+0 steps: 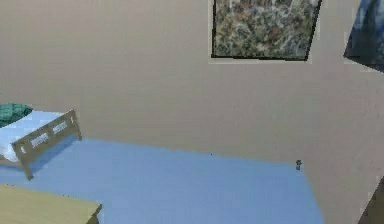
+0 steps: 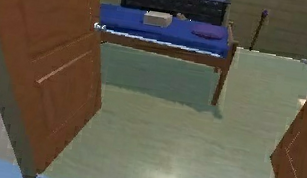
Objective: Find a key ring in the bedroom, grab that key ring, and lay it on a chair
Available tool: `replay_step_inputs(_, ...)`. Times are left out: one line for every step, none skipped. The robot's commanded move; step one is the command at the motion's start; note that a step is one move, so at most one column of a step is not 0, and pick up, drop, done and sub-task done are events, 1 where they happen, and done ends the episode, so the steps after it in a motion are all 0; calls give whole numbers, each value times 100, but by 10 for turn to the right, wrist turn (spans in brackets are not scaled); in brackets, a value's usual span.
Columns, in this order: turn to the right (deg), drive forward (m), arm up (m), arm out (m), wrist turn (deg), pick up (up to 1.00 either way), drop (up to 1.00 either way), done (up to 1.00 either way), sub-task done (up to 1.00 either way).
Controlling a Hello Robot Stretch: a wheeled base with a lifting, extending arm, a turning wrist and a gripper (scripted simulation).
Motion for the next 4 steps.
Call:
replay_step_inputs(-450,0,0,0,0,0,0,0,0)
replay_step_inputs(-450,0,0,0,0,0,0,0,0)
replay_step_inputs(-450,0,0,0,0,0,0,0,0)
replay_step_inputs(-330,0,0,0,0,0,0,0,0)
